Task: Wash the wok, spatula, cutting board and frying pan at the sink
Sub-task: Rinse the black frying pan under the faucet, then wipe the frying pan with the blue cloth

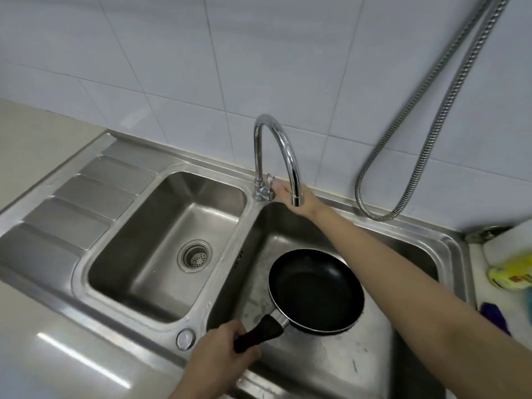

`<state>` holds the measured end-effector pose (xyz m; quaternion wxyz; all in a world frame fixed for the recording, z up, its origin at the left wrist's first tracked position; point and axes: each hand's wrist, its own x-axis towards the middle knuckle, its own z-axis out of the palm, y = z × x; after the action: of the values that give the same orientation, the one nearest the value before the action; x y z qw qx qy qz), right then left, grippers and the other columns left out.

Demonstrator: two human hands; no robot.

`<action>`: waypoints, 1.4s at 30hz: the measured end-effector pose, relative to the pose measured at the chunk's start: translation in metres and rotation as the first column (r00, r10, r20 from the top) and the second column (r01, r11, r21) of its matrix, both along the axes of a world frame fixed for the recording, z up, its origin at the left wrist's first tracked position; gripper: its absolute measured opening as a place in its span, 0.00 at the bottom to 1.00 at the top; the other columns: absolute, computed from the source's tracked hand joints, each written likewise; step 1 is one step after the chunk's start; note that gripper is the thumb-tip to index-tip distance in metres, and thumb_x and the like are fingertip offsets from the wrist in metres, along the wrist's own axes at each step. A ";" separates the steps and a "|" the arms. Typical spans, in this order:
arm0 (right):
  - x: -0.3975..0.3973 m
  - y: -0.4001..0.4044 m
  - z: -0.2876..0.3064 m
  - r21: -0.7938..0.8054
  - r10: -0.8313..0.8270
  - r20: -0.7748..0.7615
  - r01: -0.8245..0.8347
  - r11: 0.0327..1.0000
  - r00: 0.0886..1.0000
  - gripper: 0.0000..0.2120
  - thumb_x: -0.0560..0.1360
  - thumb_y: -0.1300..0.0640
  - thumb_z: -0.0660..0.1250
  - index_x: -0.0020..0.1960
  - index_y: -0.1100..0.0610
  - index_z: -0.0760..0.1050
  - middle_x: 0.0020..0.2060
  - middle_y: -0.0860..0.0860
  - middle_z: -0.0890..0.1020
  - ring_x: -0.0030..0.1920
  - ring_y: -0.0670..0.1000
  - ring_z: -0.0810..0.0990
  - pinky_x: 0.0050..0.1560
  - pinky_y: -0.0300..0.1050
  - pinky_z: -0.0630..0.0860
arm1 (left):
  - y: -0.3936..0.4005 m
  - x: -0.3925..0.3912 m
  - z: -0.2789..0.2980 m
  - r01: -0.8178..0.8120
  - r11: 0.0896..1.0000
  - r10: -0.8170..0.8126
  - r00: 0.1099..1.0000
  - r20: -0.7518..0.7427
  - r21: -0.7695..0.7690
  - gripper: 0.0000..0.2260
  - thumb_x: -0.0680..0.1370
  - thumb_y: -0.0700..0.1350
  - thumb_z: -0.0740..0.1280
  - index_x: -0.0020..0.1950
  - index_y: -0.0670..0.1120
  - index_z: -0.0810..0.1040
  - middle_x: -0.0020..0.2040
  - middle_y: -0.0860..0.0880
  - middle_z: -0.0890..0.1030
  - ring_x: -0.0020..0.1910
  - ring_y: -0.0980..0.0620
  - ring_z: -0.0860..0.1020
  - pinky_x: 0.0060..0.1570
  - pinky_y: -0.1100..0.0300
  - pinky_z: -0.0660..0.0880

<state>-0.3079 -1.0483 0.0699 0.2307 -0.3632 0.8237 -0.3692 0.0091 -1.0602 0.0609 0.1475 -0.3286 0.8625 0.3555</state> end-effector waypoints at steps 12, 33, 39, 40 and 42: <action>0.094 0.304 -0.025 0.031 -0.570 -0.159 0.581 0.813 0.806 0.12 0.76 0.58 0.67 0.57 0.60 0.77 0.51 0.54 0.81 0.54 0.54 0.78 0.58 0.50 0.74 | 0.035 -0.025 0.000 0.199 0.960 -0.215 0.974 -0.066 -0.195 0.08 0.73 0.51 0.68 0.41 0.47 0.74 0.33 0.51 0.78 0.33 0.53 0.76 0.29 0.61 0.68; 0.142 0.330 -0.030 -0.024 -0.618 -0.104 0.619 0.785 0.780 0.29 0.70 0.54 0.67 0.70 0.54 0.65 0.58 0.56 0.75 0.57 0.57 0.76 0.62 0.50 0.71 | 0.075 -0.013 0.020 0.013 0.954 0.008 0.998 -0.070 0.298 0.13 0.76 0.46 0.68 0.38 0.37 0.74 0.19 0.50 0.67 0.17 0.51 0.66 0.21 0.62 0.61; 0.151 0.255 -0.003 0.332 0.087 -0.141 -0.036 0.943 0.986 0.31 0.73 0.52 0.67 0.73 0.51 0.62 0.65 0.52 0.65 0.60 0.58 0.74 0.62 0.45 0.68 | 0.079 -0.004 0.042 0.130 0.976 -0.104 0.983 -0.150 0.176 0.13 0.74 0.49 0.69 0.36 0.41 0.75 0.22 0.49 0.70 0.19 0.54 0.69 0.21 0.61 0.65; 0.152 0.248 -0.004 0.344 0.164 -0.156 -0.102 0.934 0.974 0.32 0.74 0.52 0.66 0.75 0.51 0.59 0.67 0.52 0.63 0.60 0.57 0.73 0.61 0.45 0.68 | 0.078 -0.001 0.044 0.180 0.979 -0.164 0.975 -0.152 0.093 0.13 0.74 0.51 0.69 0.36 0.43 0.75 0.23 0.49 0.71 0.21 0.55 0.69 0.24 0.63 0.64; 0.159 0.235 -0.014 0.316 0.200 -0.242 -0.118 0.941 0.949 0.35 0.76 0.52 0.64 0.78 0.50 0.51 0.71 0.52 0.60 0.60 0.56 0.73 0.62 0.46 0.70 | 0.079 0.008 0.046 0.298 0.951 -0.307 0.944 -0.123 -0.083 0.14 0.75 0.54 0.66 0.36 0.46 0.72 0.28 0.51 0.71 0.25 0.57 0.69 0.27 0.64 0.63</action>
<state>-0.1493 -0.8132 0.0562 0.1972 -0.4373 0.8613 -0.1676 0.0172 -0.9816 0.1071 0.1316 -0.1721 0.9214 0.3225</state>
